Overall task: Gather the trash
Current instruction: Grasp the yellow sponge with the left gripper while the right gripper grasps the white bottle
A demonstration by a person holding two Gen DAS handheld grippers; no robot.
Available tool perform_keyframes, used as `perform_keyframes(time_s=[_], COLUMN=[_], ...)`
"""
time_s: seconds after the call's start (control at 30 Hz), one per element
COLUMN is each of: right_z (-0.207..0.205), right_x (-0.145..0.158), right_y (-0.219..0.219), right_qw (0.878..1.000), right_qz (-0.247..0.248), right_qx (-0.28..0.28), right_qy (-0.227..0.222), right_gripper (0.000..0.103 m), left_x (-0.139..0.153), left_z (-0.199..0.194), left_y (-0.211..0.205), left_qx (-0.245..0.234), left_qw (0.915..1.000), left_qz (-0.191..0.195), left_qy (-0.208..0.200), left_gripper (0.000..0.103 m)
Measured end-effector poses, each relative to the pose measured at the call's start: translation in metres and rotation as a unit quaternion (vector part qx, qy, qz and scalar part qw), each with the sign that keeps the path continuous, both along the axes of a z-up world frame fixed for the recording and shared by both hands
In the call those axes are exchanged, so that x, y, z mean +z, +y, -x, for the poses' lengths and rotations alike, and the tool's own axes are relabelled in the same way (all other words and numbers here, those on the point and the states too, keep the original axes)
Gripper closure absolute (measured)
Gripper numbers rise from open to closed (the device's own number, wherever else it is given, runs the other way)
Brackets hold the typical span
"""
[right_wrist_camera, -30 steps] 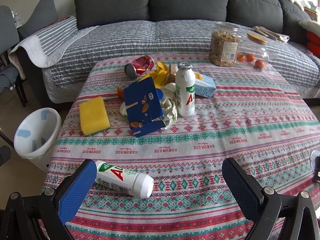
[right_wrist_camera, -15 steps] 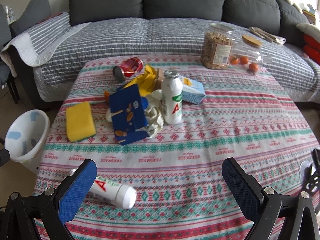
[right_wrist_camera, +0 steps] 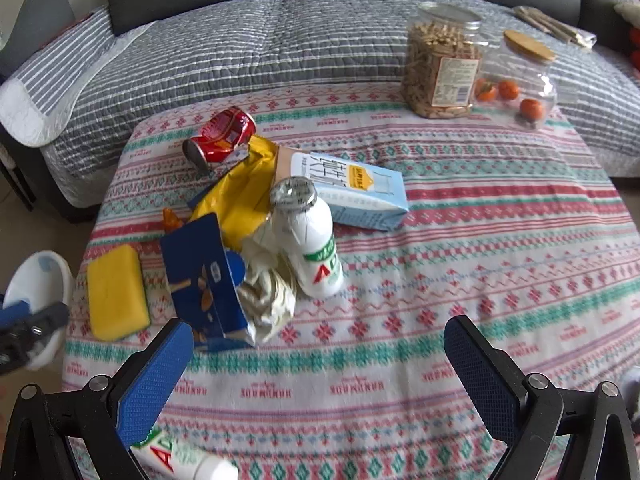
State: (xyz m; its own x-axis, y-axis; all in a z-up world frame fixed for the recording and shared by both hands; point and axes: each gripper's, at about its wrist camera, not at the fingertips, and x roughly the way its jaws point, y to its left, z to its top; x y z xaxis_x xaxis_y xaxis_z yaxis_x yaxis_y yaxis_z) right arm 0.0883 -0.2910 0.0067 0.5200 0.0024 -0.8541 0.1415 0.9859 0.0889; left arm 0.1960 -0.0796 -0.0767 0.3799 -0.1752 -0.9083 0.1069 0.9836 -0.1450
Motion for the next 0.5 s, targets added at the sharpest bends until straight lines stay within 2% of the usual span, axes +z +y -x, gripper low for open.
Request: perform_keyframes(time_s=[0.1, 0.13, 0.17, 0.23, 0.3, 0.5], right_z=[-0.01, -0.012, -0.015, -0.02, -0.024, -0.041], right_x=[-0.008, -0.009, -0.009, -0.009, -0.008, -0.009], right_y=[-0.009, -0.012, -0.014, -0.017, -0.018, -0.01], right_qw=[1.0, 1.0, 1.0, 1.0, 1.0, 1.0], right_qz=[-0.016, -0.018, -0.014, -0.012, -0.015, -0.016], right_qx=[-0.007, -0.009, -0.012, -0.012, -0.01, 0.009], right_qy=[0.009, 0.011, 0.011, 0.01, 0.005, -0.006], right_gripper=[0.0, 0.0, 0.001, 0.005, 0.007, 0.019], left_x=[-0.011, -0.015, -0.019, -0.024, -0.022, -0.005], left_z=[-0.01, -0.013, -0.017, -0.02, -0.02, -0.015], left_y=[-0.008, -0.01, -0.011, -0.009, -0.006, 0.011], left_qx=[-0.003, -0.003, -0.004, 0.001, 0.002, 0.001], left_qw=[0.9999, 0.9997, 0.9996, 0.9996, 0.9997, 0.9999], left_qz=[-0.016, -0.02, -0.024, -0.02, -0.012, 0.012], left_qy=[0.006, 0.011, 0.016, 0.022, 0.02, 0.007], left_gripper=[0.015, 0.019, 0.029, 0.032, 0.038, 0.042])
